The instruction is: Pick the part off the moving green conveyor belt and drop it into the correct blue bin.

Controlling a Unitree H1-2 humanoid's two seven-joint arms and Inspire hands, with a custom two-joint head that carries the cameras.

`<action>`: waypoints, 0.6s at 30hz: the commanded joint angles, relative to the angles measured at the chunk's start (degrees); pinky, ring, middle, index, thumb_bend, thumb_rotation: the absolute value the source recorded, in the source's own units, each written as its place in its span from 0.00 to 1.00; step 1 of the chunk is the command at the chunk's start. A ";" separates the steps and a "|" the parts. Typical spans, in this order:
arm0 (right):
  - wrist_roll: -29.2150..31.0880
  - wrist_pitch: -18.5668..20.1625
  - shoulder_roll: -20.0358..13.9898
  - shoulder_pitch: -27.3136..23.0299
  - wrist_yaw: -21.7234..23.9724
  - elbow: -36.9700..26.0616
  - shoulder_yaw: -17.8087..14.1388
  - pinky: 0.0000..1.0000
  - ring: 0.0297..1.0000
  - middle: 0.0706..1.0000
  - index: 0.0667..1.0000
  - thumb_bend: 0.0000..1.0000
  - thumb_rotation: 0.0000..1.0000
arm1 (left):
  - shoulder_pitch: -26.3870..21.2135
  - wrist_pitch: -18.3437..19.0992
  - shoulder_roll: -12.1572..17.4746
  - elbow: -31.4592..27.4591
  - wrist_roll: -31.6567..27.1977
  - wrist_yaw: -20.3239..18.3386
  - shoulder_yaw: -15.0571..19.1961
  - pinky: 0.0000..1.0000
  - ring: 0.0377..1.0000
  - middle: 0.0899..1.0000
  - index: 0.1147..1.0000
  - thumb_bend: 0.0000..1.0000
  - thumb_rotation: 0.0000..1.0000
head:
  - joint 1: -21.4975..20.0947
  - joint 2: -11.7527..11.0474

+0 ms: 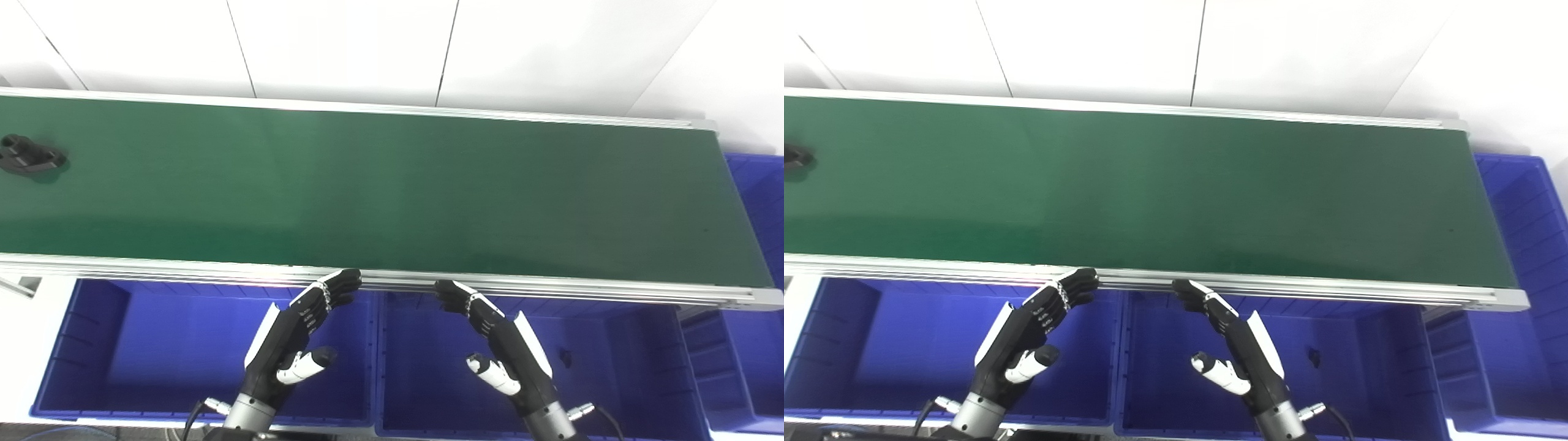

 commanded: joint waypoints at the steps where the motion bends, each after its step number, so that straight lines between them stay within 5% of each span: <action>1: 0.11 -2.36 0.31 -0.15 -0.09 -1.33 0.13 0.83 0.86 0.85 0.83 0.81 0.88 | 0.61 -1.69 0.50 -1.24 -0.26 -0.88 0.06 0.83 0.85 0.82 0.79 0.89 0.75 | -0.06 0.09; 18: 0.11 -2.36 0.85 0.08 -0.70 -1.92 0.27 0.84 0.86 0.86 0.83 0.78 0.87 | 1.23 -1.69 0.55 -1.73 -0.52 -1.70 0.59 0.82 0.84 0.82 0.79 0.89 0.75 | 0.03 0.51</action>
